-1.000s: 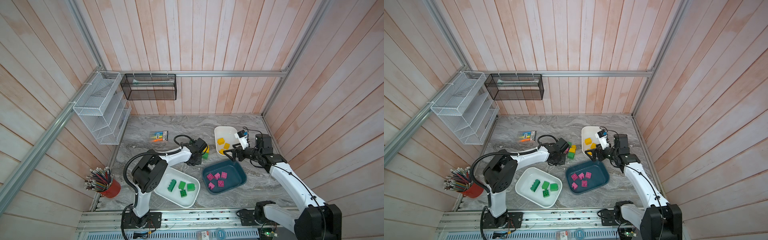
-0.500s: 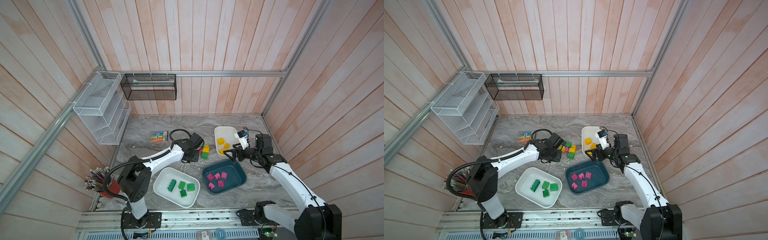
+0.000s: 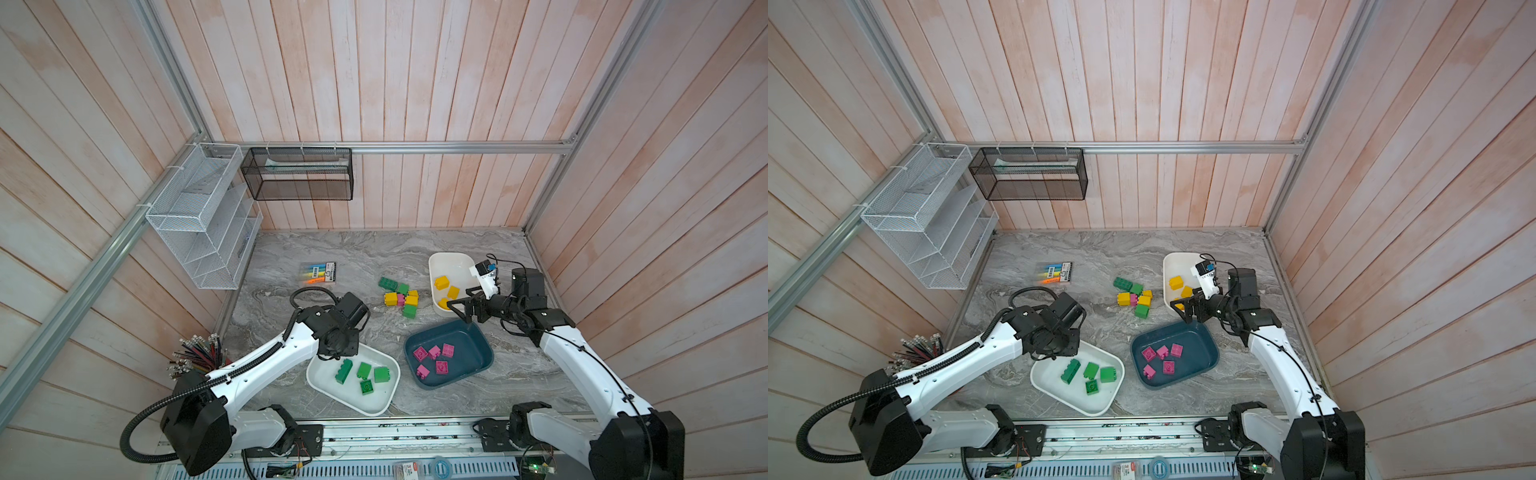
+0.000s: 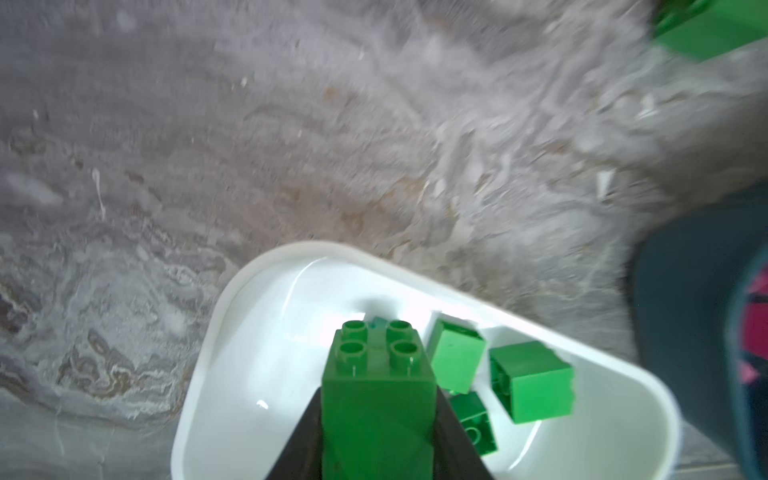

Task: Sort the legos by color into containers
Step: 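Carry the green brick with the left gripper into the near white tray and release, then move the left gripper back to the pile and grasp a yellow brick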

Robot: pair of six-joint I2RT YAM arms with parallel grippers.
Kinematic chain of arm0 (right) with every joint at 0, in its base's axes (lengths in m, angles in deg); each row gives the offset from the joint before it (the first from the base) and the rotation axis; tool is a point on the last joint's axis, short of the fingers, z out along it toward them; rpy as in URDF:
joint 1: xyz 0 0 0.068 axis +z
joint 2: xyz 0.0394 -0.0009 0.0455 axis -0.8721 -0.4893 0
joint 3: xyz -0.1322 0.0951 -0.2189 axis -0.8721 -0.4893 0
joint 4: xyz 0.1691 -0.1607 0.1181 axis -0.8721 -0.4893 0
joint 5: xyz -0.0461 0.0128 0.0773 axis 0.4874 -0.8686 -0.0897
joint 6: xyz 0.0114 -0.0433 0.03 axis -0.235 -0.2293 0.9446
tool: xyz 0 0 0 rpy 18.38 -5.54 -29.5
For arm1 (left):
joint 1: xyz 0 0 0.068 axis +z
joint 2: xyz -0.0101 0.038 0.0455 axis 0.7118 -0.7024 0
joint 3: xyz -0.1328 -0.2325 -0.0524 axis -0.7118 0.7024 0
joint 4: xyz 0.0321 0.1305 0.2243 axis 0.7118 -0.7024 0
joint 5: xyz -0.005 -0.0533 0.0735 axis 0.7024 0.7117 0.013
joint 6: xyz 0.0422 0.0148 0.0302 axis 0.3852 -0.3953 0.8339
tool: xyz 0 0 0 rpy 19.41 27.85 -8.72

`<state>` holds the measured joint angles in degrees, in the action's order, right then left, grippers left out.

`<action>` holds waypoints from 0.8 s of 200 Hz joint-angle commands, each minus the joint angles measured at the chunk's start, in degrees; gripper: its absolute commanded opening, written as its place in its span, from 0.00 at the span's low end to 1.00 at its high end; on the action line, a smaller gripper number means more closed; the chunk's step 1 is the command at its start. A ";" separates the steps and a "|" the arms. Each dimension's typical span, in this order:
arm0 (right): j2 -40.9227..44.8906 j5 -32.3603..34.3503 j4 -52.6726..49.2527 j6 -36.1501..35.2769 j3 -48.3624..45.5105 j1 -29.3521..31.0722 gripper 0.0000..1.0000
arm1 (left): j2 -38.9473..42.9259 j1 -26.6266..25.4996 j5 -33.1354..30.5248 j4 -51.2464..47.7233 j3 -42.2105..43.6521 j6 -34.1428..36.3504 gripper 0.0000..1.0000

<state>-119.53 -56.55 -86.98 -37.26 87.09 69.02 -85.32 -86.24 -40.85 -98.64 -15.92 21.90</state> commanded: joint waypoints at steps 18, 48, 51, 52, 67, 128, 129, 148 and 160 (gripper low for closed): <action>-0.37 -1.49 0.56 -0.22 0.97 -0.14 0.98 | -1.72 1.55 -1.90 1.55 5.10 -3.64 0.33; -0.19 -1.14 0.22 -0.31 1.14 -0.15 0.98 | -4.92 2.19 -1.87 3.23 4.87 -2.35 0.42; -0.04 -1.11 0.08 -0.34 1.15 -0.14 0.98 | -5.08 2.19 -1.73 3.33 4.71 -2.16 0.44; -0.03 -1.08 0.10 -0.38 1.15 -0.19 0.98 | -5.16 2.19 -1.63 3.35 4.66 -2.17 0.45; 0.14 -0.92 -0.10 -0.45 1.07 -0.17 0.98 | -5.54 2.19 -0.62 3.42 3.68 -1.37 0.55; 0.16 -1.51 1.00 -0.26 0.46 -0.21 0.98 | -4.31 2.26 3.88 7.79 -6.19 7.22 0.73; 0.16 -1.50 1.00 -0.26 0.45 -0.17 0.98 | -4.51 2.27 3.86 7.91 -6.46 7.62 0.74; 0.42 -1.68 1.06 -0.25 0.29 -0.21 0.98 | -9.74 2.67 3.01 8.97 -12.84 14.93 0.79; 1.01 -1.26 1.39 -0.23 -0.04 -0.22 0.98 | -13.78 2.82 3.01 10.17 -16.33 20.58 0.80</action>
<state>-119.53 -57.14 -86.87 -37.26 87.09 69.02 -92.77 -84.10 -37.98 -92.87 -26.49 30.45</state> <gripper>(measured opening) 0.980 0.795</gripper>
